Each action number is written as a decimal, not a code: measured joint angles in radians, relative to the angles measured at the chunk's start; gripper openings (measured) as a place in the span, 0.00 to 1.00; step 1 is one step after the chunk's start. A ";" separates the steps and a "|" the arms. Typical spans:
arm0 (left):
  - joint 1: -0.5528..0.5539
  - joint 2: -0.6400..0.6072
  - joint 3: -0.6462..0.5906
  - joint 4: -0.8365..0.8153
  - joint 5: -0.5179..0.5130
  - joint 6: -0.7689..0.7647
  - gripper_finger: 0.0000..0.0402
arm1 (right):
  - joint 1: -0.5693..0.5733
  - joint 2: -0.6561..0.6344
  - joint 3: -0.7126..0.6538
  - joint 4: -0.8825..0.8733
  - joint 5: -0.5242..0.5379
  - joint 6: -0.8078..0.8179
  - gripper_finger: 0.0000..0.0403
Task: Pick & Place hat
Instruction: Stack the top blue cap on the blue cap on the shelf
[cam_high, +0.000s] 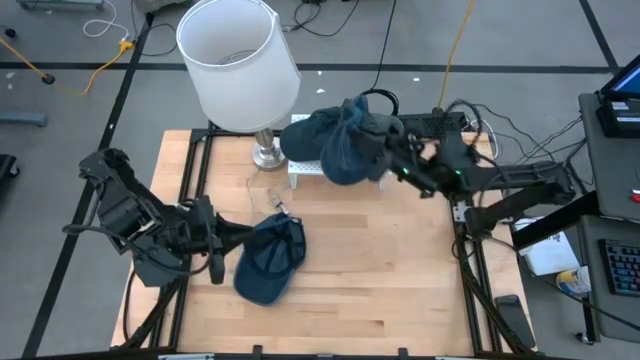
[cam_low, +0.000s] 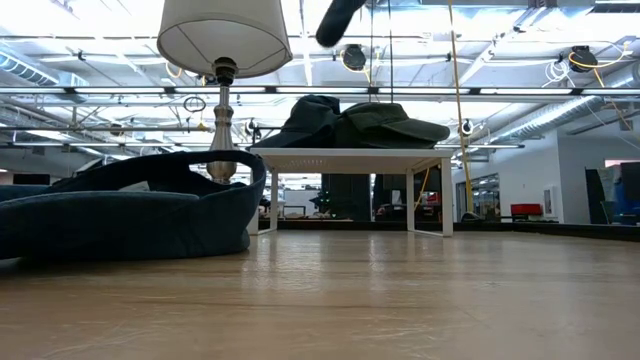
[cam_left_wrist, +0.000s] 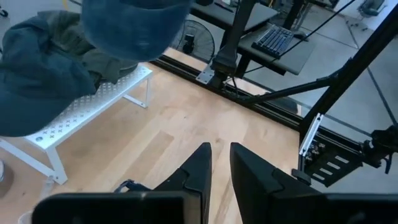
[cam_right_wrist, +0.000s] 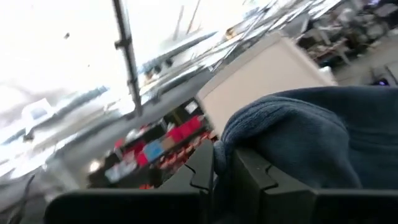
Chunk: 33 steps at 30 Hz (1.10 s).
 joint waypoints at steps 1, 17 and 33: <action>0.000 -0.001 0.000 0.000 -0.001 0.000 0.14 | -0.020 0.012 0.000 0.019 -0.002 0.026 0.05; 0.001 0.000 0.000 0.000 -0.008 0.028 0.17 | -0.340 0.210 0.112 0.147 -0.359 0.269 0.05; 0.011 0.000 0.000 0.000 -0.007 0.039 0.17 | -0.413 0.376 0.319 0.025 -0.369 0.325 0.05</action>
